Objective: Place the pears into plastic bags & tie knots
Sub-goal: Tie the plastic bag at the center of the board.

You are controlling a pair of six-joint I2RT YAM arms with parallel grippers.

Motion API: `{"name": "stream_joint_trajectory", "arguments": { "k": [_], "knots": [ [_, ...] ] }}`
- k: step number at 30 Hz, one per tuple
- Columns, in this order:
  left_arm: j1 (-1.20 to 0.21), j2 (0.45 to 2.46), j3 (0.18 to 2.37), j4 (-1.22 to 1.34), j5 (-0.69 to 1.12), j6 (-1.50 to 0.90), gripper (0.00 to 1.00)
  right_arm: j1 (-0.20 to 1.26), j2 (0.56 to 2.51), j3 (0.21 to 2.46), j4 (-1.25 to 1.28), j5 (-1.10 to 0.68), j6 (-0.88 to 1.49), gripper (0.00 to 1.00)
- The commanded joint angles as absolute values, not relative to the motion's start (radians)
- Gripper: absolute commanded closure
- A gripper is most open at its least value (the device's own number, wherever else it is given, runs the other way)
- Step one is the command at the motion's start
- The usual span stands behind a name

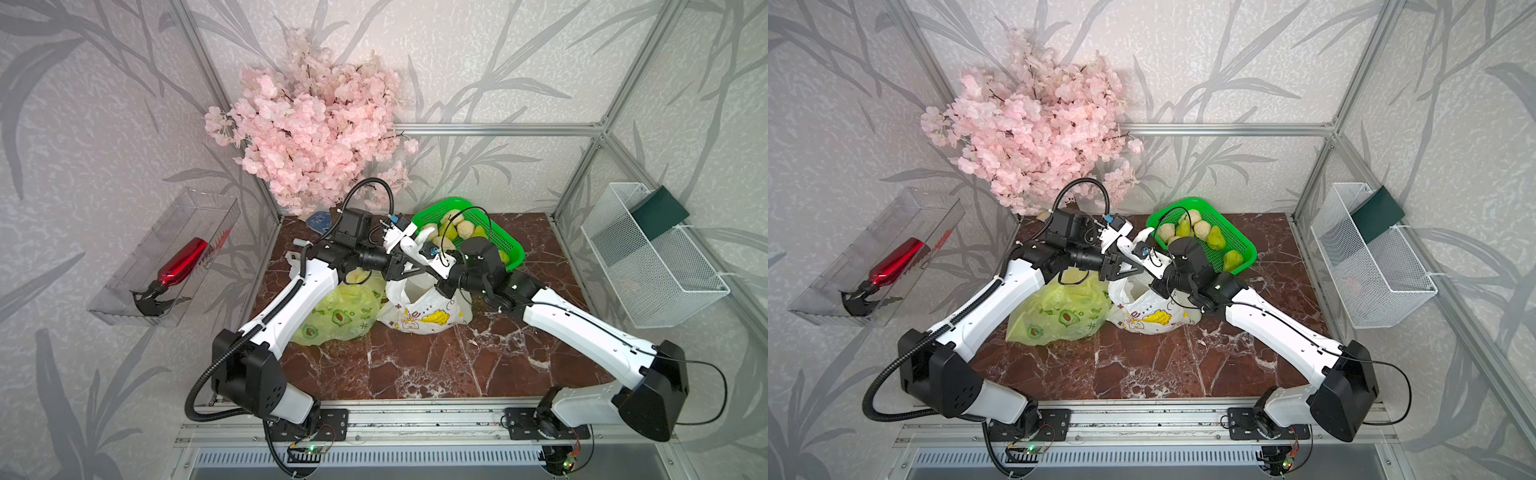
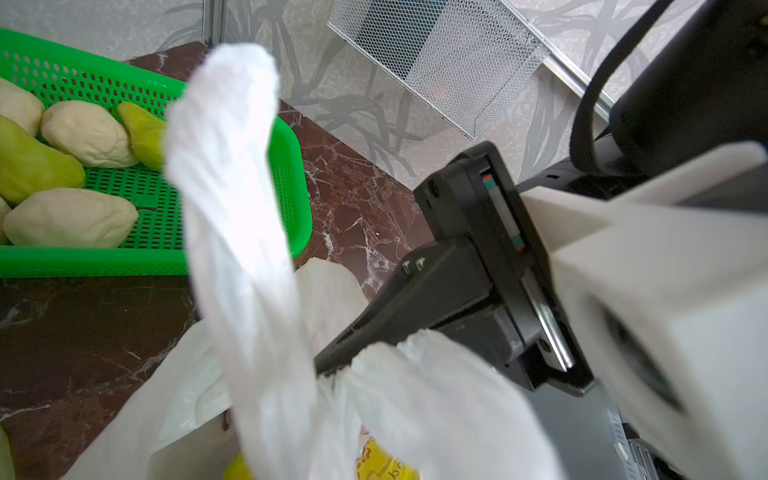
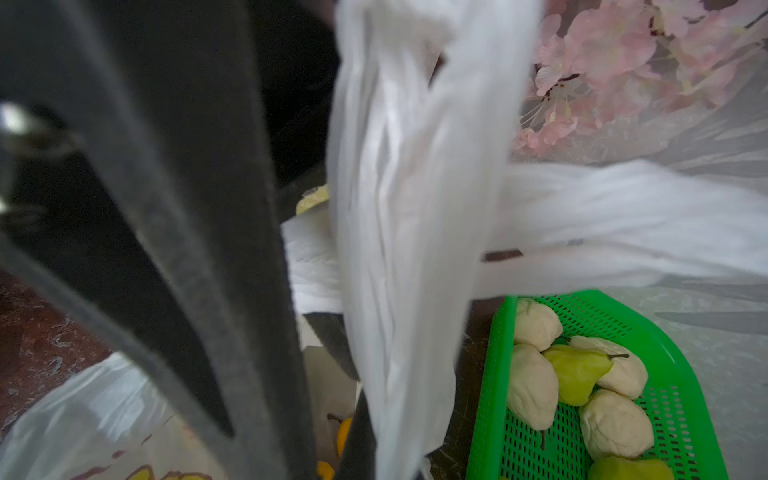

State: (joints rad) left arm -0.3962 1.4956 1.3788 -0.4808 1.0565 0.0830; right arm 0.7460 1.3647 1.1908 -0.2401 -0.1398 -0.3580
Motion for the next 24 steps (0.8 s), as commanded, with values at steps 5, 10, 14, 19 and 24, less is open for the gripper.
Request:
{"name": "stream_joint_trajectory", "arguments": {
  "k": [5, 10, 14, 19, 24],
  "knots": [
    [-0.387, 1.51, 1.395, -0.358, 1.093, 0.049, 0.62, 0.752, 1.383, 1.255, -0.313, -0.222, -0.352, 1.0],
    [-0.391, 1.522, 1.406, -0.334, 1.107, 0.017, 0.57, 0.749, 1.408, 1.276, -0.339, -0.209, -0.332, 1.0],
    [-0.391, 1.526, 1.406, -0.334, 1.108, 0.023, 0.69, 0.73, 1.399, 1.27, -0.319, -0.244, -0.29, 1.0],
    [-0.39, 1.521, 1.394, -0.339, 1.074, 0.043, 1.0, 0.627, 1.363, 1.275, -0.311, -0.43, -0.089, 0.64],
    [-0.387, 1.509, 1.364, -0.341, 1.028, 0.095, 1.0, 0.435, 1.312, 1.232, -0.133, -0.646, 0.352, 0.37]
  ]
}}
